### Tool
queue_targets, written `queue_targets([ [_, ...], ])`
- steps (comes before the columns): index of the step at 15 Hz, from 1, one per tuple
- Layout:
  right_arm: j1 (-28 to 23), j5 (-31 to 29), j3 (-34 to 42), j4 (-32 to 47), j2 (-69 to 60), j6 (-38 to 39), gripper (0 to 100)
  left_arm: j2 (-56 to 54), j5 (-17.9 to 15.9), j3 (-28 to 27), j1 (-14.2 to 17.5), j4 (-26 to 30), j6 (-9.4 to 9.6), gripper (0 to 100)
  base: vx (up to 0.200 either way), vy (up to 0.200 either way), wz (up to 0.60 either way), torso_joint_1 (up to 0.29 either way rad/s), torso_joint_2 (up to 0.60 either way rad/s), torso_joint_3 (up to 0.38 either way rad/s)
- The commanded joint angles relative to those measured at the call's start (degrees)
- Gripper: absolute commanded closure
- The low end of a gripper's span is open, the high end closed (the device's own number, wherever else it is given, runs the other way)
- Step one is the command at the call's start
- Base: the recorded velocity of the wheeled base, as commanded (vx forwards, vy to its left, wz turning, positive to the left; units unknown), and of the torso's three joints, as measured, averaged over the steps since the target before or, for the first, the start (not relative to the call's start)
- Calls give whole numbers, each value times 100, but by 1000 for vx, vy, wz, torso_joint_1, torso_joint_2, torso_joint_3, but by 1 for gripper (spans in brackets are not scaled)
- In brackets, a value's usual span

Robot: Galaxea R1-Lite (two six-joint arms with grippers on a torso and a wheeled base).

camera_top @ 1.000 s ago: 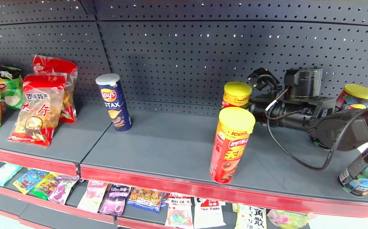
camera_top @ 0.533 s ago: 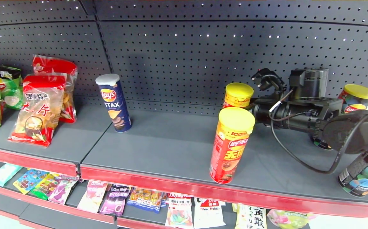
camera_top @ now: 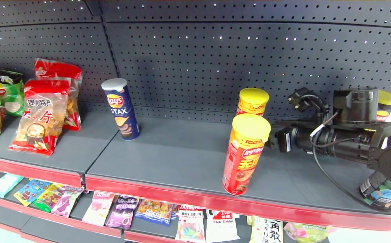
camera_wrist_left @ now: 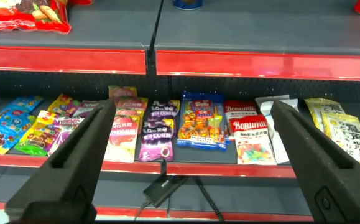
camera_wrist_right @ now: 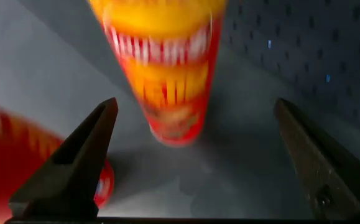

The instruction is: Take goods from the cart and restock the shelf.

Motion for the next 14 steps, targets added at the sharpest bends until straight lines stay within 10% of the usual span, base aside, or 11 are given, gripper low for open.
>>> queue_targets([
  [1, -52, -38, 424, -9, -215, -4, 0, 14, 1, 0, 4, 2, -2, 0, 0, 0, 0, 0, 0, 0],
  [14, 141, -117, 1154, -1, 5, -39, 0, 14, 1, 0, 4, 2, -2, 0, 0, 0, 0, 0, 0, 0],
])
